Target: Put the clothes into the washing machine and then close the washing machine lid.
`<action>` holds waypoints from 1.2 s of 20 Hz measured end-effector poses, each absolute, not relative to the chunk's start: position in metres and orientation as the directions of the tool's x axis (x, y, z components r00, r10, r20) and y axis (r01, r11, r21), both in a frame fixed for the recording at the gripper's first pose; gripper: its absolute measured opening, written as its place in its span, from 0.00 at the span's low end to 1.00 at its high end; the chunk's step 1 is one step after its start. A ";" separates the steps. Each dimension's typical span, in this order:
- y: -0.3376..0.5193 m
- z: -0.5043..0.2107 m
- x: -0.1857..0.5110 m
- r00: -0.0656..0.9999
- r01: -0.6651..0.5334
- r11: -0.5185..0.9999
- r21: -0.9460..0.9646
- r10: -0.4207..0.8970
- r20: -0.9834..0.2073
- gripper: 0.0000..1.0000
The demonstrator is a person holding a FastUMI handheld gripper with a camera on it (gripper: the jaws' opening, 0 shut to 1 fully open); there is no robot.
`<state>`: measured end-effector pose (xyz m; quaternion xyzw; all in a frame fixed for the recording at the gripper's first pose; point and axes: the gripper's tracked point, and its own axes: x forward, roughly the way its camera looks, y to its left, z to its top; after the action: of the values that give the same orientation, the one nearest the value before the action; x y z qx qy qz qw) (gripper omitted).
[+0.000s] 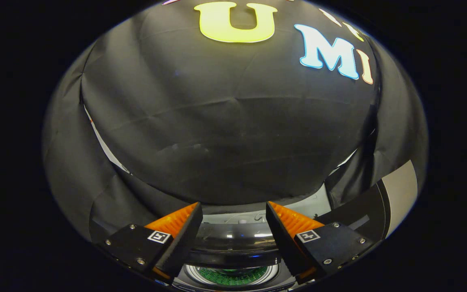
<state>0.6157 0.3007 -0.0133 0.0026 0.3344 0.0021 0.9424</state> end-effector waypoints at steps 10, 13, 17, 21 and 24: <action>0.300 -0.012 0.606 0.793 -0.005 1.000 0.006 0.007 -0.609 0.97; 0.301 -0.013 0.601 0.799 -0.004 1.000 0.005 0.007 -0.601 0.97; 0.301 -0.012 0.593 0.810 -0.002 1.000 0.004 0.004 -0.587 0.98; 0.301 -0.013 0.580 0.820 0.001 1.000 0.002 0.000 -0.573 0.98; 0.300 -0.015 0.566 0.824 0.004 1.000 -0.001 -0.004 -0.567 0.98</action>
<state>0.5657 0.3004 -0.0154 0.0001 0.2968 -0.0019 0.9549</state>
